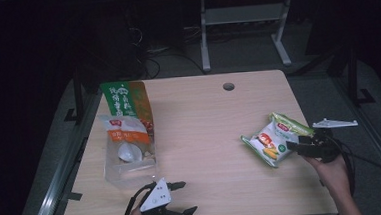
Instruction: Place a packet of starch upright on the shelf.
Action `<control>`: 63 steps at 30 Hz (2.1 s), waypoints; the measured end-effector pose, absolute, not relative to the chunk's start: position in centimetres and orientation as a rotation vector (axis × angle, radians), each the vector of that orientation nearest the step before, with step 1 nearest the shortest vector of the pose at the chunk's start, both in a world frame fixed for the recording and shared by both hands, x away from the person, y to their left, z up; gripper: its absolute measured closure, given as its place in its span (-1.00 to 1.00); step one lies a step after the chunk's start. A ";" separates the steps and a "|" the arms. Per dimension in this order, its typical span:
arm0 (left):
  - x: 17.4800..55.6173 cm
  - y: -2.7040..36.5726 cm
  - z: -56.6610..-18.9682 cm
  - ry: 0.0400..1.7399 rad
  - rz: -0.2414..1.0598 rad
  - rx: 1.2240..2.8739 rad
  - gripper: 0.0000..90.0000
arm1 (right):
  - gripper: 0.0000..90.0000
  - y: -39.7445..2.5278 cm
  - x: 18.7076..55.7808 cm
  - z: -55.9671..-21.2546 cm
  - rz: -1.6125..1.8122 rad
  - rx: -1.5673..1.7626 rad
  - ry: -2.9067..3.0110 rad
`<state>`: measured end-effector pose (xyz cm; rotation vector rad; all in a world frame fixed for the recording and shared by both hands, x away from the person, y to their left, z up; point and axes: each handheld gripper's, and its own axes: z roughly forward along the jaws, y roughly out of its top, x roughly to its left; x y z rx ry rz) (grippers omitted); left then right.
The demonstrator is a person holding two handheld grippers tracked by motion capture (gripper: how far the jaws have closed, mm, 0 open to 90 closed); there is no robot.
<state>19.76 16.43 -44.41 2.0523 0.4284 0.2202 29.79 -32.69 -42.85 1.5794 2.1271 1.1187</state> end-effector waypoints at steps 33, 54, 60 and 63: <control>19.7 16.1 -44.6 0.437 0.212 2.041 -0.49 | 0.16 -34.3 32.4 -47.1 1.483 1.854 1.951; 19.6 16.2 -44.5 0.422 0.222 2.048 -0.49 | 0.98 -31.7 32.5 -44.2 1.457 1.670 2.035; 19.6 16.2 -44.4 0.419 0.225 2.046 -0.49 | 0.98 -30.5 32.0 -42.5 1.465 1.580 2.077; 19.6 16.3 -44.4 0.415 0.229 2.049 -0.49 | 0.99 -30.0 31.9 -41.8 1.468 1.546 2.098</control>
